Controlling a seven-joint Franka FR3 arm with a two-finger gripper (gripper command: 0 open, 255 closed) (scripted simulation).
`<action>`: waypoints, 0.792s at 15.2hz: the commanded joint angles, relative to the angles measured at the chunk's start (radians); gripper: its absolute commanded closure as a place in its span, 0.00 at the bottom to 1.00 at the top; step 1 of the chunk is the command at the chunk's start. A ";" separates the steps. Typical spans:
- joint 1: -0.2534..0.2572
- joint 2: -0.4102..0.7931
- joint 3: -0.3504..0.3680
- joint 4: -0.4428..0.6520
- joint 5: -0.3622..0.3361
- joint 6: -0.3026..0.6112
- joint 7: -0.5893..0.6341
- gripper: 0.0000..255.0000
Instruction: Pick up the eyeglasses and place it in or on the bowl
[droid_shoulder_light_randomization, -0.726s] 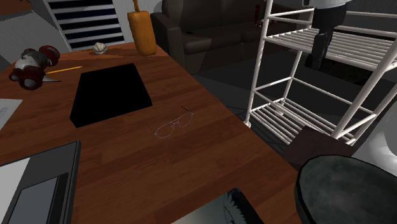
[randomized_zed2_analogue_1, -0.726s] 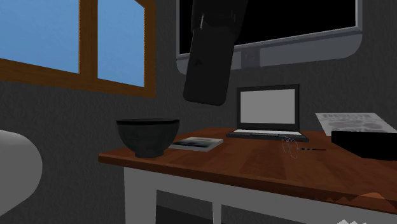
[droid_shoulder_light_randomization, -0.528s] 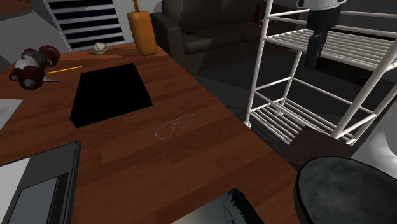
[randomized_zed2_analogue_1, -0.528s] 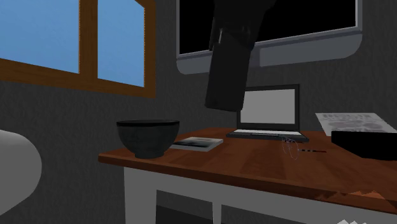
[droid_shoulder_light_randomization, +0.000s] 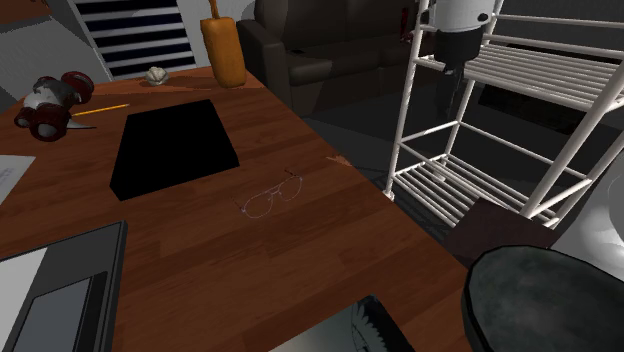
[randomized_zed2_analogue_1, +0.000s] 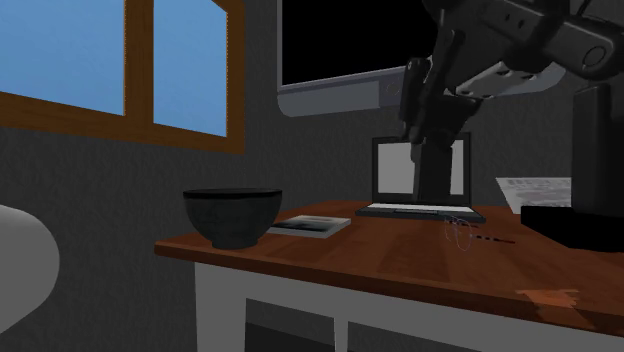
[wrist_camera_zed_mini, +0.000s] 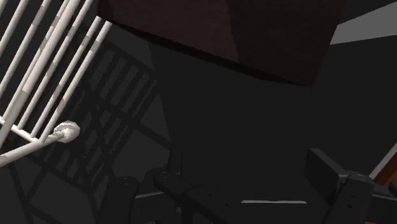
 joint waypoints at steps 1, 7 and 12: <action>0.020 0.041 0.027 0.018 0.015 0.038 0.011 0.00; 0.072 0.177 0.106 0.096 0.039 0.135 0.041 0.00; 0.109 0.296 0.171 0.182 0.037 0.202 0.069 0.00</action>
